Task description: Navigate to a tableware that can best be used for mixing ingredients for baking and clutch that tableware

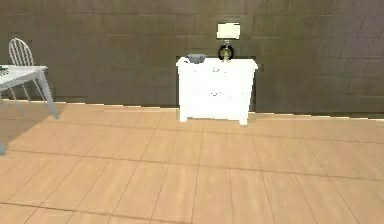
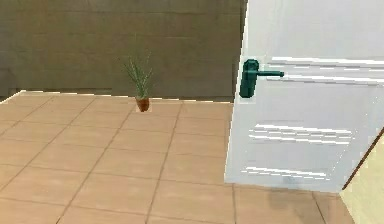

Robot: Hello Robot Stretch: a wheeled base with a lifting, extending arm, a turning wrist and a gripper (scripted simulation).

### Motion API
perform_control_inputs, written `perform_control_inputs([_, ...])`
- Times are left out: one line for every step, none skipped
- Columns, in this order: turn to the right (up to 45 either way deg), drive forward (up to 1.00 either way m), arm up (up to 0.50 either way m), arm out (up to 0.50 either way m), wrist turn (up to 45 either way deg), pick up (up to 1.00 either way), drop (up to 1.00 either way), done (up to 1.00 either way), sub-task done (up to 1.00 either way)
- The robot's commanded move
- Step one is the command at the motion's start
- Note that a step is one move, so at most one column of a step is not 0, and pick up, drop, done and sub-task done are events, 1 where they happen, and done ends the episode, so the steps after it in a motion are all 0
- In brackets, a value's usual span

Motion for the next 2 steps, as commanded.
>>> perform_control_inputs([0.0,1.0,0.0,0.0,0.0,0.0,0.0,0.0,0.0])
perform_control_inputs([-6.0,0.0,0.0,0.0,0.0,0.0,0.0,0.0,0.0])
